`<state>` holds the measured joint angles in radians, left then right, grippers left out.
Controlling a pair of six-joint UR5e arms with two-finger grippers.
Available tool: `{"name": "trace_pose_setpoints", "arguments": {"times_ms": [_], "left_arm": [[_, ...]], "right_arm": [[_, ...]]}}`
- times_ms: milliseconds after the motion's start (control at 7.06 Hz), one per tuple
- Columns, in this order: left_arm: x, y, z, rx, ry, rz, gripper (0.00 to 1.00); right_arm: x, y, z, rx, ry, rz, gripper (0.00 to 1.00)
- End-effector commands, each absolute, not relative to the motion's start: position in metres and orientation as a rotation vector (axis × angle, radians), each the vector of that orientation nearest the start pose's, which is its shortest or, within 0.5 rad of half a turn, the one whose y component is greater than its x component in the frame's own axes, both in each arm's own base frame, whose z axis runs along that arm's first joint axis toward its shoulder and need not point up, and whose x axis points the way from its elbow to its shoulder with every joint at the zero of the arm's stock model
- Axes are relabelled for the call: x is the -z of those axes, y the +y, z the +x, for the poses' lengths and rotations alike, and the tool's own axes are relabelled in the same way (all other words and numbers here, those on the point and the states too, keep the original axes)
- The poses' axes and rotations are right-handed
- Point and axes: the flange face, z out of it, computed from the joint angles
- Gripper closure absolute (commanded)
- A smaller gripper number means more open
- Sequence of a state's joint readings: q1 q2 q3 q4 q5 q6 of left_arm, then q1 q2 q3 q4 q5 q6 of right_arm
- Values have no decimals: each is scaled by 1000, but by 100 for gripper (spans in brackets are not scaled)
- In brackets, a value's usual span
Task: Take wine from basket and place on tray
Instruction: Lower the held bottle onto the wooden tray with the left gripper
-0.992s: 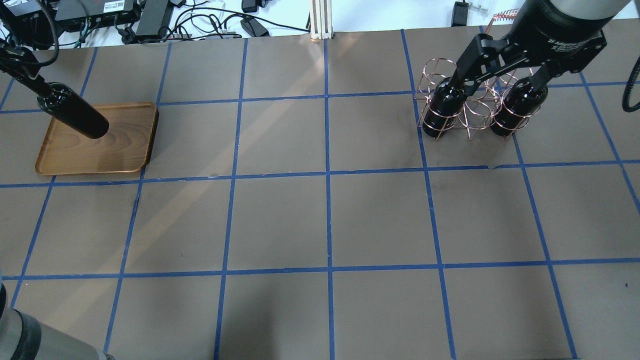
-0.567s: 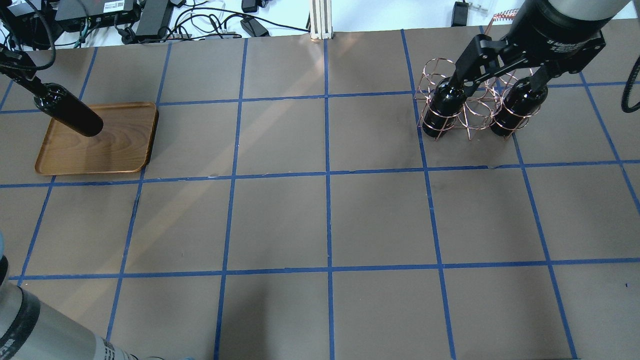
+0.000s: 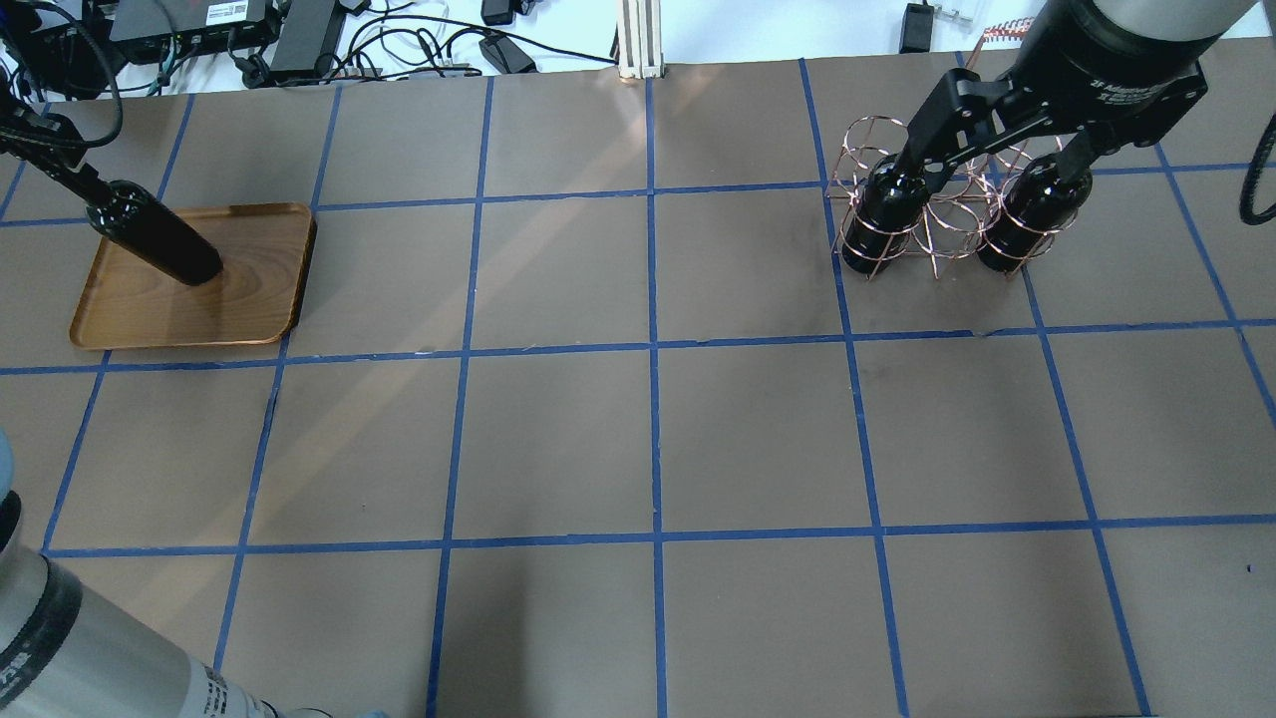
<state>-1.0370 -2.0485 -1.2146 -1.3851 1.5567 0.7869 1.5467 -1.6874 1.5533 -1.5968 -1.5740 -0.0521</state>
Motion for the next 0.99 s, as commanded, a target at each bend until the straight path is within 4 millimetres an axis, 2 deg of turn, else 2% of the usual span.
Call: {"name": "trace_pose_setpoints", "arguments": {"times_ms": [0, 142, 283, 425, 567, 709, 850], "left_arm": [[-402, -659, 237, 77, 3079, 382, 15], [-413, -653, 235, 87, 3076, 365, 3], [-420, -649, 229, 95, 3076, 334, 0], [-431, -641, 214, 71, 3098, 265, 0], [-443, -625, 192, -24, 3162, 79, 0], [-465, -614, 157, -49, 3168, -36, 0], [-486, -605, 110, -19, 3153, -41, 0]], "right_arm": [[-554, -457, 122, 251, 3139, -43, 0], [-554, -457, 122, 251, 3139, -43, 0], [-555, -457, 122, 253, 3140, -43, 0], [-555, -457, 122, 251, 3140, -43, 0], [-555, -456, 122, 251, 3142, -45, 0], [-555, -456, 122, 248, 3141, -45, 0], [-556, -456, 122, 253, 3140, -45, 0]]}}
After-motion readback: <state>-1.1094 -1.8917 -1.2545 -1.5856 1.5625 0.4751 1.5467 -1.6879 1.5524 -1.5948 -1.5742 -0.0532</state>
